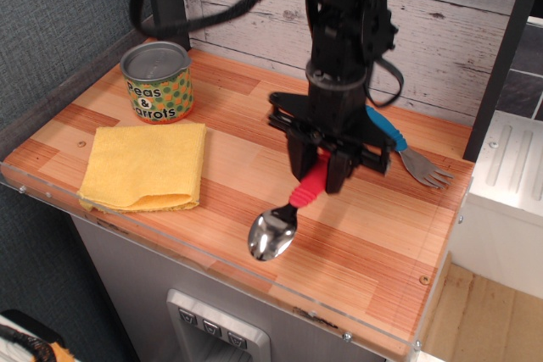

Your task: Rotate the red spoon so that the handle touches the yellow rag.

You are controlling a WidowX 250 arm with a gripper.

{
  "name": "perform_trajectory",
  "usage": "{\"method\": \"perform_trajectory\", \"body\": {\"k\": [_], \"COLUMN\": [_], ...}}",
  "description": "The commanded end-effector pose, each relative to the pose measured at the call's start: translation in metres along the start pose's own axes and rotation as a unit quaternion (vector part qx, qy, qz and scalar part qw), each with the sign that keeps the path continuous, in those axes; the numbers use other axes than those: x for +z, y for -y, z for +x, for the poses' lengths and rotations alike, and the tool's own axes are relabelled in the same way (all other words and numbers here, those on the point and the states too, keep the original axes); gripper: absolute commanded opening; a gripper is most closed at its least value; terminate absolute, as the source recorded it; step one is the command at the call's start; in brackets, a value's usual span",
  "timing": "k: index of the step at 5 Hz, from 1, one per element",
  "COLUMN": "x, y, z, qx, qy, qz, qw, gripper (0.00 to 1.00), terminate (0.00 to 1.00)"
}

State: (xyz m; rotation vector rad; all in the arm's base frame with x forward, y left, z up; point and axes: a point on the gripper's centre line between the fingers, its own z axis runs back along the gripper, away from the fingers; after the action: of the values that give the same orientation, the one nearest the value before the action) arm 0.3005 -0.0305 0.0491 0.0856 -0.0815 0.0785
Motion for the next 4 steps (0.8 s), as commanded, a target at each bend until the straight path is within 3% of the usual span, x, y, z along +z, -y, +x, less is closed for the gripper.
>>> {"method": "perform_trajectory", "body": {"k": [1, 2, 3, 4], "x": [0.026, 0.032, 0.034, 0.030], "y": [-0.002, 0.004, 0.008, 0.009], "z": [-0.013, -0.022, -0.033, -0.040], "qx": [0.244, 0.360, 0.475, 0.580], "qy": [0.021, 0.007, 0.003, -0.016], "qz": [0.030, 0.054, 0.052, 0.055], "qw": [0.9691, 0.9313, 0.8786, 0.8126], "gripper": [0.00, 0.00, 0.00, 0.00], "terminate": [0.00, 0.00, 0.00, 0.00]}}
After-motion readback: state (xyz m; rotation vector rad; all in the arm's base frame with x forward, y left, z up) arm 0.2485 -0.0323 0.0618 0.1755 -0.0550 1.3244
